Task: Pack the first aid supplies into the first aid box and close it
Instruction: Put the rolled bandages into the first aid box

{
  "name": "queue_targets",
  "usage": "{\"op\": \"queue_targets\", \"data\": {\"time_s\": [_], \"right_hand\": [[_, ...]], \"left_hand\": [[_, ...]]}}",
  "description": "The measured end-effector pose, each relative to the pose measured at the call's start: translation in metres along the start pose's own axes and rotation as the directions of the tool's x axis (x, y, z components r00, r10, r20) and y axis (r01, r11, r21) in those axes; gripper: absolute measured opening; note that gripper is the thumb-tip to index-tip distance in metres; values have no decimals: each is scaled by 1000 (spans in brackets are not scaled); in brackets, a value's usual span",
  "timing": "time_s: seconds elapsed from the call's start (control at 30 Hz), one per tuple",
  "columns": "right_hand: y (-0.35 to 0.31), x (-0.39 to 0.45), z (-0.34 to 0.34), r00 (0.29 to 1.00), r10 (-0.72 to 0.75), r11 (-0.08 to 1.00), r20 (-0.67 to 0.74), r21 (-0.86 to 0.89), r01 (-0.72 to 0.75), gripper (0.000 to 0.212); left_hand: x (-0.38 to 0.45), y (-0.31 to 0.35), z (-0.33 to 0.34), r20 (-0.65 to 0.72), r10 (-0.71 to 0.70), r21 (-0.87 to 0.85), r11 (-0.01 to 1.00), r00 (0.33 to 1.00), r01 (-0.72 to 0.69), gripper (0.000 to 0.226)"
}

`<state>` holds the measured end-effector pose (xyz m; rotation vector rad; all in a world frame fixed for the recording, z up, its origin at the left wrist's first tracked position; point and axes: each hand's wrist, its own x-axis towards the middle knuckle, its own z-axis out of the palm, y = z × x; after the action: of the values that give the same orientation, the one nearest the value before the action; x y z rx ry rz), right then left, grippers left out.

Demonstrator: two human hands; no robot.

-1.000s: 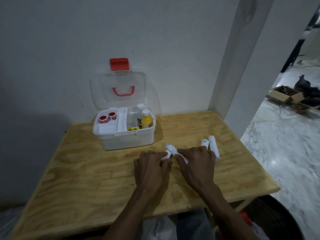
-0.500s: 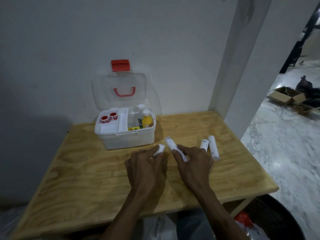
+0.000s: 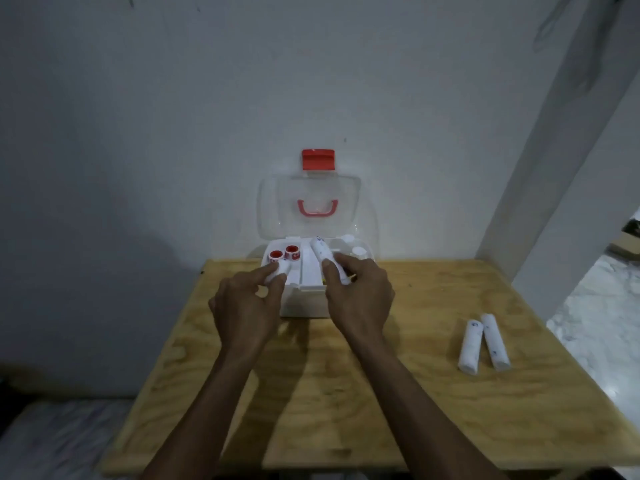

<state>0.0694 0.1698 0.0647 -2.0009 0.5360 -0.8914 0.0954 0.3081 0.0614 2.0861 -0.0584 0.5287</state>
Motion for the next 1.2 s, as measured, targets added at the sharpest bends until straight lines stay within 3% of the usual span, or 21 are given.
{"op": "queue_targets", "data": {"time_s": [0.23,0.67,1.2], "right_hand": [[-13,19,44,997,76,983,5,-166,-74,33],[-9,20,71,999,36,927,16,-373,-27,32],[-2,20,67,995,8,893,103,-448,39,32]], "left_hand": [[34,-13,8,59,3,73,997,998,-7,27],[55,-28,30,166,44,350,931,985,-101,34],[57,-28,32,163,36,351,932,986,-92,29]]}}
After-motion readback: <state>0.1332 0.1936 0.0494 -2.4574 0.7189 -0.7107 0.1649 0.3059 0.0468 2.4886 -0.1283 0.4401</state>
